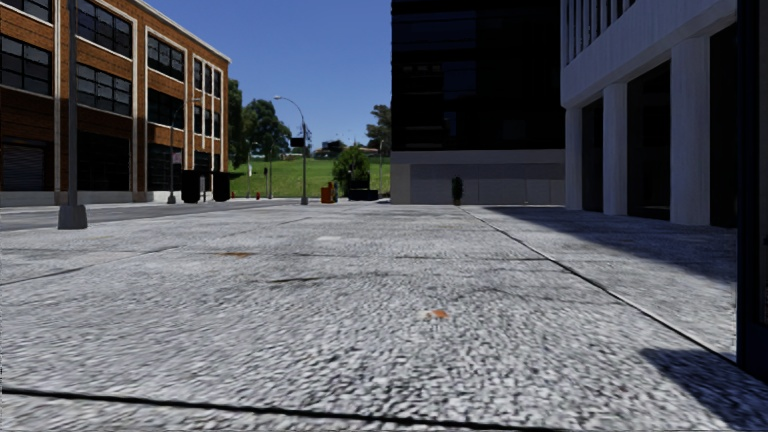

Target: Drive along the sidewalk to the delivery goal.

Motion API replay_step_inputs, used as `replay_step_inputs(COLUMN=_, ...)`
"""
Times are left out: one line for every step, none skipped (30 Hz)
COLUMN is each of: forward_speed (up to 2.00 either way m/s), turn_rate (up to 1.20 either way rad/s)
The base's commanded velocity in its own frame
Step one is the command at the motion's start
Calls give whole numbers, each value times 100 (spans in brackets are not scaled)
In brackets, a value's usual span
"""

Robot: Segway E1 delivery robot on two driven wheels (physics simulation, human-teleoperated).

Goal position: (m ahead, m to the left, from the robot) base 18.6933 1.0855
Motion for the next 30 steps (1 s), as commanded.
replay_step_inputs(forward_speed=200, turn_rate=0)
replay_step_inputs(forward_speed=200, turn_rate=0)
replay_step_inputs(forward_speed=200, turn_rate=0)
replay_step_inputs(forward_speed=200, turn_rate=0)
replay_step_inputs(forward_speed=200, turn_rate=0)
replay_step_inputs(forward_speed=200, turn_rate=0)
replay_step_inputs(forward_speed=200, turn_rate=0)
replay_step_inputs(forward_speed=200, turn_rate=0)
replay_step_inputs(forward_speed=200, turn_rate=0)
replay_step_inputs(forward_speed=200, turn_rate=0)
replay_step_inputs(forward_speed=200, turn_rate=0)
replay_step_inputs(forward_speed=200, turn_rate=0)
replay_step_inputs(forward_speed=200, turn_rate=0)
replay_step_inputs(forward_speed=200, turn_rate=0)
replay_step_inputs(forward_speed=200, turn_rate=0)
replay_step_inputs(forward_speed=200, turn_rate=0)
replay_step_inputs(forward_speed=200, turn_rate=0)
replay_step_inputs(forward_speed=200, turn_rate=0)
replay_step_inputs(forward_speed=200, turn_rate=0)
replay_step_inputs(forward_speed=200, turn_rate=0)
replay_step_inputs(forward_speed=200, turn_rate=0)
replay_step_inputs(forward_speed=200, turn_rate=0)
replay_step_inputs(forward_speed=200, turn_rate=0)
replay_step_inputs(forward_speed=200, turn_rate=0)
replay_step_inputs(forward_speed=200, turn_rate=0)
replay_step_inputs(forward_speed=200, turn_rate=0)
replay_step_inputs(forward_speed=200, turn_rate=0)
replay_step_inputs(forward_speed=200, turn_rate=0)
replay_step_inputs(forward_speed=200, turn_rate=0)
replay_step_inputs(forward_speed=200, turn_rate=0)
